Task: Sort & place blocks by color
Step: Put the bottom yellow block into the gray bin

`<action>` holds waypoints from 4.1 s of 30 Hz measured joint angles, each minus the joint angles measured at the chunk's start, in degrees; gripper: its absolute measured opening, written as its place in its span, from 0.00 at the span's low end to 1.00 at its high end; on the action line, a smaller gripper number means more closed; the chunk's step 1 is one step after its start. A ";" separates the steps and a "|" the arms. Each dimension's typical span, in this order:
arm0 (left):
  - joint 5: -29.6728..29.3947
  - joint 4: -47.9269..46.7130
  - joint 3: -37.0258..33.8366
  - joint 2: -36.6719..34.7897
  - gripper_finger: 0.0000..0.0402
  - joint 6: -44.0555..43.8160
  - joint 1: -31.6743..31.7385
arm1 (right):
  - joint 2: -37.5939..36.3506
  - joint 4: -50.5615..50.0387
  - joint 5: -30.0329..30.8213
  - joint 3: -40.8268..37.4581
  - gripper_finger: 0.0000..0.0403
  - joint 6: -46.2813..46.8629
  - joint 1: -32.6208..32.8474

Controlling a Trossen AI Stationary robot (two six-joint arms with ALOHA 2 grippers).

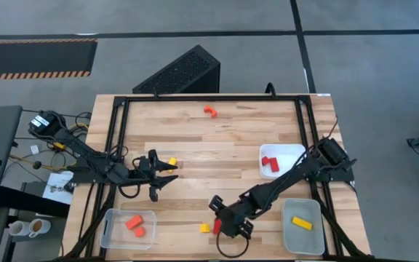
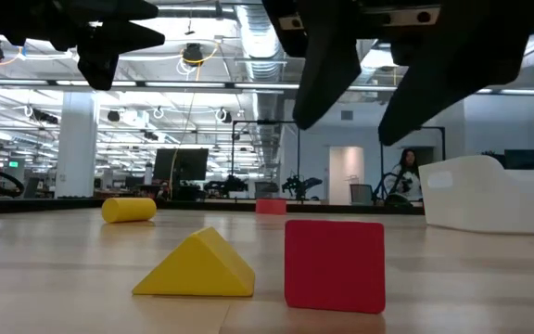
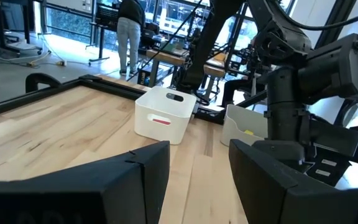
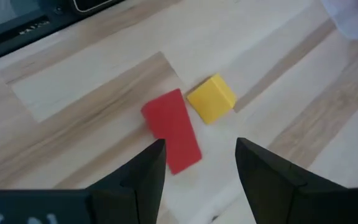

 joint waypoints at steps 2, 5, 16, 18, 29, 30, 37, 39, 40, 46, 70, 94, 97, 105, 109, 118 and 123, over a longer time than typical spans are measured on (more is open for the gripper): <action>-0.01 0.00 0.00 0.00 0.38 0.00 0.01 | 0.37 0.66 -0.29 0.00 0.53 -1.02 -0.05; -0.01 -0.01 0.00 0.00 0.38 0.00 0.01 | 2.06 2.07 -1.31 -0.11 0.53 -1.26 -0.05; -0.25 -1.16 -0.04 -0.02 0.38 -0.96 0.01 | 4.07 0.96 -1.78 3.71 0.53 -0.96 -1.04; -0.25 -1.11 -0.04 -0.02 0.38 -0.96 0.01 | 3.96 1.35 -2.29 4.23 0.53 -0.80 -1.28; 0.43 -1.19 -0.04 -0.02 0.38 -1.38 0.01 | 4.44 1.05 -4.70 4.39 0.52 0.11 -1.13; 1.26 -1.27 -0.04 -0.02 0.38 -1.40 0.01 | 4.41 1.18 -4.59 4.39 0.51 0.38 -1.37; 2.98 -1.38 -0.04 -0.02 0.38 -1.40 0.00 | 4.35 5.91 -4.44 4.39 0.45 2.21 -2.85; 2.86 -1.38 -0.04 -0.02 0.38 -1.40 0.01 | 4.37 8.52 -4.16 4.39 0.44 5.73 -3.34; 2.83 -1.38 -0.04 -0.02 0.38 -1.40 0.01 | 4.39 9.92 -4.05 4.39 0.44 8.90 -3.78; 2.81 -1.38 -0.02 -0.02 0.38 -1.40 0.01 | 4.44 12.57 -4.22 4.39 0.52 18.35 -5.54; 2.77 -2.31 0.01 0.29 0.38 -3.26 0.01 | 11.90 18.69 -2.89 4.59 0.63 31.83 -3.06; 1.10 -3.13 0.02 0.28 0.38 -2.97 0.01 | 17.14 14.77 -2.74 6.45 0.62 37.24 -1.72; 1.10 -3.26 0.02 0.28 0.38 -2.99 0.01 | 17.29 14.29 -2.83 7.34 0.56 37.43 -2.43; 1.10 -3.46 0.01 0.28 0.38 -3.61 0.01 | 17.37 5.78 -3.53 10.95 0.29 37.45 -4.13; 1.11 -3.48 0.02 0.28 0.38 -3.72 0.01 | 17.57 2.89 -3.55 12.78 0.29 37.14 -4.54; 1.10 -3.50 0.00 0.28 0.38 -3.74 0.01 | 15.36 -8.72 -1.73 15.17 0.32 32.33 -5.13; 1.12 -4.05 0.00 0.28 0.38 -3.74 0.01 | 11.41 -21.04 -0.08 15.12 0.31 32.03 -5.86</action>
